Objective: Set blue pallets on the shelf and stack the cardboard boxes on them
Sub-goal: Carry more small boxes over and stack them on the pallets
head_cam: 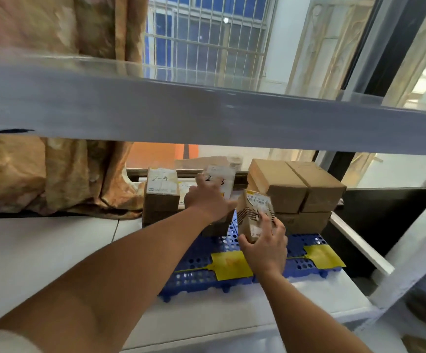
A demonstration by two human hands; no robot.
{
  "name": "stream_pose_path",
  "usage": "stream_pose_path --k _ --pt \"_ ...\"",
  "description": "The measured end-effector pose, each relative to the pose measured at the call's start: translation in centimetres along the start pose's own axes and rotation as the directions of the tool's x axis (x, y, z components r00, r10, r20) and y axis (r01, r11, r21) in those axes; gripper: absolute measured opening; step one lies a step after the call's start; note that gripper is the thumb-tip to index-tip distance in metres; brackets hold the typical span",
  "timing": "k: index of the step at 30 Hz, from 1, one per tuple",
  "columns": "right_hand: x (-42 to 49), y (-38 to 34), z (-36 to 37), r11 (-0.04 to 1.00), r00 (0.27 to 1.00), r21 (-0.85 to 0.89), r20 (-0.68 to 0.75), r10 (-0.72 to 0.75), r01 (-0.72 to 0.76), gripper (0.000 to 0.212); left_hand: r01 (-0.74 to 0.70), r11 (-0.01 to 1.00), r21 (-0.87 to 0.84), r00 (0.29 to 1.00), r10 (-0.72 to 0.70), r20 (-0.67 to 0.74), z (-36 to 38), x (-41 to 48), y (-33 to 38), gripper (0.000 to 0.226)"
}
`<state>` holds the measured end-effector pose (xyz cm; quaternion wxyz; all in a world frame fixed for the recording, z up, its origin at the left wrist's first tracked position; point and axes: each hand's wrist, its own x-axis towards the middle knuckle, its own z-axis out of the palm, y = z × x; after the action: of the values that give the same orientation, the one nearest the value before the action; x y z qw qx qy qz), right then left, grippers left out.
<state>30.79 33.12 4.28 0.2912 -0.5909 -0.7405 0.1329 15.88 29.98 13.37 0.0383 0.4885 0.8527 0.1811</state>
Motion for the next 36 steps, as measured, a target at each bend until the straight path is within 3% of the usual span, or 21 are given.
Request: stream_pose_path --k 4,10,20,28,32,36 --pt "0.6 0.9 0.3 0.996 0.997 -0.049 0.049 -0.067 0.07 0.079 0.104 0.991 0.083 0.993 -0.109 0.051 -0.2 1.5 0.2 0.079" --pt "1.0 1.5 0.8 0.998 0.995 -0.009 0.079 -0.054 0.055 0.077 0.148 0.981 0.129 0.987 -0.155 0.044 -0.4 2.5 0.5 0.08" --pt "1.9 0.8 0.4 0.974 0.973 0.028 0.053 -0.227 0.225 0.073 0.133 0.976 0.174 0.989 -0.142 0.038 -0.2 3.1 1.0 0.084" --pt "3.5 -0.3 0.3 0.969 0.966 0.018 0.078 -0.248 0.247 0.073 0.173 0.953 0.25 0.982 -0.187 0.035 0.5 3.9 -0.3 0.081" --pt "4.5 -1.5 0.7 0.973 0.965 0.032 0.122 -0.231 0.229 0.073 0.112 0.951 0.288 0.994 -0.102 -0.049 1.1 4.0 -0.2 0.078" --pt "5.3 -2.4 1.0 0.978 0.97 0.014 0.131 -0.206 0.206 0.074 0.118 0.948 0.294 0.993 -0.106 -0.056 1.5 4.3 -0.3 0.078"
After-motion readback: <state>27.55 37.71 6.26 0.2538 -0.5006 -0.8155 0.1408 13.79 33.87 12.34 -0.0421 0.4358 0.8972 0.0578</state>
